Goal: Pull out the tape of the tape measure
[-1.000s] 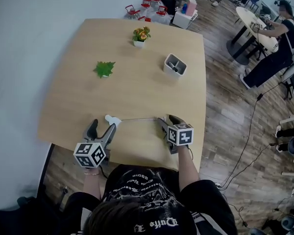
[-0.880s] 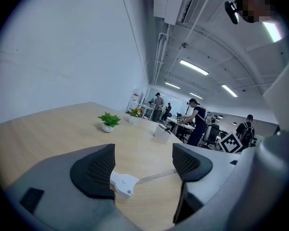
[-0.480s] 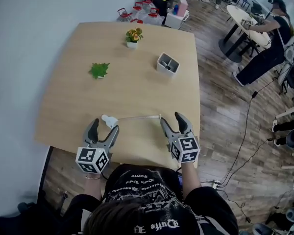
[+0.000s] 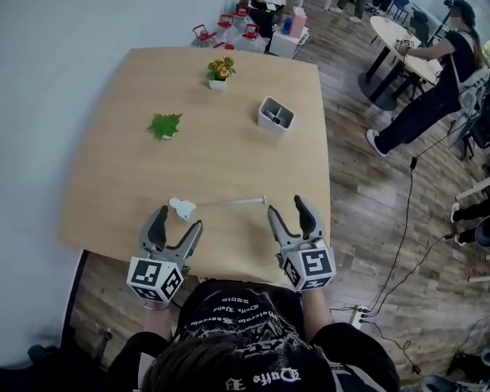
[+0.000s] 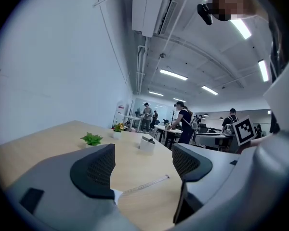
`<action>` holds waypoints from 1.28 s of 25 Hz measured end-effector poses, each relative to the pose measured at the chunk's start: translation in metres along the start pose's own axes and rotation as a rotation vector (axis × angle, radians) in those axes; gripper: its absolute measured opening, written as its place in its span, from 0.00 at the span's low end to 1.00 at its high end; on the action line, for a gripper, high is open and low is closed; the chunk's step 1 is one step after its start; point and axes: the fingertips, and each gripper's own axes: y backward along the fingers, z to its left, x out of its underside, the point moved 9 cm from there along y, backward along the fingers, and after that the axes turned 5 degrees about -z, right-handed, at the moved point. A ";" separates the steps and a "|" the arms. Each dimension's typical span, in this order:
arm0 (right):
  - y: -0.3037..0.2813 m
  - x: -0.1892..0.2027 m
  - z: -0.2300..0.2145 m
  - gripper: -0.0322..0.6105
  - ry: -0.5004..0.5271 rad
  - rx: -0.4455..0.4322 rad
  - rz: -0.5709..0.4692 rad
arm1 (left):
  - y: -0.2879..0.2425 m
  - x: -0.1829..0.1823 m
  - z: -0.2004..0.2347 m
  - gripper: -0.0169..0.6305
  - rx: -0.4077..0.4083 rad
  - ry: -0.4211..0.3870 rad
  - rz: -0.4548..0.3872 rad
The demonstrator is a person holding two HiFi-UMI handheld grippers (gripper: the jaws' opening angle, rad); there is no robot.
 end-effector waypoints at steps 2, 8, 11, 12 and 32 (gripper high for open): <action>0.001 0.001 0.002 0.48 0.007 -0.011 0.001 | 0.000 0.000 -0.001 0.61 -0.004 -0.022 0.006; 0.002 0.000 0.011 0.40 0.025 -0.027 -0.014 | 0.000 -0.001 -0.017 0.58 0.014 -0.114 0.019; 0.002 -0.001 0.017 0.24 0.040 -0.043 -0.026 | 0.000 -0.005 -0.022 0.29 0.019 -0.089 -0.019; 0.002 -0.001 0.018 0.20 0.037 -0.054 -0.032 | 0.000 -0.005 -0.023 0.20 0.022 -0.088 -0.022; 0.008 0.002 0.034 0.05 -0.061 -0.154 -0.082 | 0.009 -0.003 -0.030 0.03 0.104 -0.047 -0.020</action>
